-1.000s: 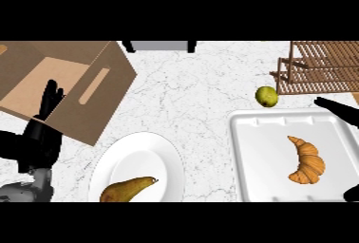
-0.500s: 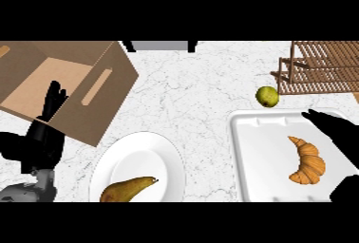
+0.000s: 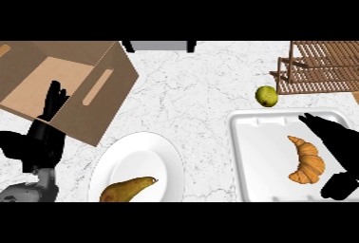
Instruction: Pick the croissant from the tray and place it in the tiered shelf
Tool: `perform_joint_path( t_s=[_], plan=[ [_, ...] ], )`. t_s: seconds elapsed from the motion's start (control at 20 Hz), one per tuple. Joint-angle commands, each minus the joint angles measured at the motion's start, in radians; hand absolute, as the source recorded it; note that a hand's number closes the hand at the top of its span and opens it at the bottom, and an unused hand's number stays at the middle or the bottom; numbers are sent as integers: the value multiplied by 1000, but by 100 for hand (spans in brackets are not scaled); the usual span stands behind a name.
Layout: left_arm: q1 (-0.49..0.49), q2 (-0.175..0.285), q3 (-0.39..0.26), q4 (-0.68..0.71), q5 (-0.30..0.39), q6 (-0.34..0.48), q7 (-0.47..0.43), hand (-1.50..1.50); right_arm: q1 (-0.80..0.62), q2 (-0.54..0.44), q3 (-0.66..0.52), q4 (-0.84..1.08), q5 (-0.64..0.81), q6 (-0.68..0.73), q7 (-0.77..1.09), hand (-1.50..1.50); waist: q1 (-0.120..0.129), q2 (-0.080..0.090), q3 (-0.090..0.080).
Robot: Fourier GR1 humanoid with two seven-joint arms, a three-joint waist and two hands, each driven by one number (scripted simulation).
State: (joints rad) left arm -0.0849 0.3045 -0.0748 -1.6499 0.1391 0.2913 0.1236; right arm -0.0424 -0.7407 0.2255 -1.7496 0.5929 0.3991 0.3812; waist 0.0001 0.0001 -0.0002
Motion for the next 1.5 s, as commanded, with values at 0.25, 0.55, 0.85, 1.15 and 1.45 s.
perform_joint_path(
  t_s=[0.25,0.55,0.85,1.15,1.45],
  plan=[
    [16,-25,59,-17,-22,-66,21,0,8,84,-56,119,142,23,-115,-150,0,0,0],
    [53,-55,72,-22,-50,-88,-15,0,24,155,-77,221,212,-60,-230,-150,1,0,0],
    [48,-87,73,-81,-84,-83,44,0,-14,199,-103,283,275,-72,-307,-150,2,0,0],
    [-14,-92,129,-3,-83,-120,37,0,14,243,-139,352,327,-115,-370,-150,-1,0,0],
    [33,-67,141,-103,-83,-145,94,0,-75,264,-108,442,369,-35,-364,150,5,-1,0]
  ],
)
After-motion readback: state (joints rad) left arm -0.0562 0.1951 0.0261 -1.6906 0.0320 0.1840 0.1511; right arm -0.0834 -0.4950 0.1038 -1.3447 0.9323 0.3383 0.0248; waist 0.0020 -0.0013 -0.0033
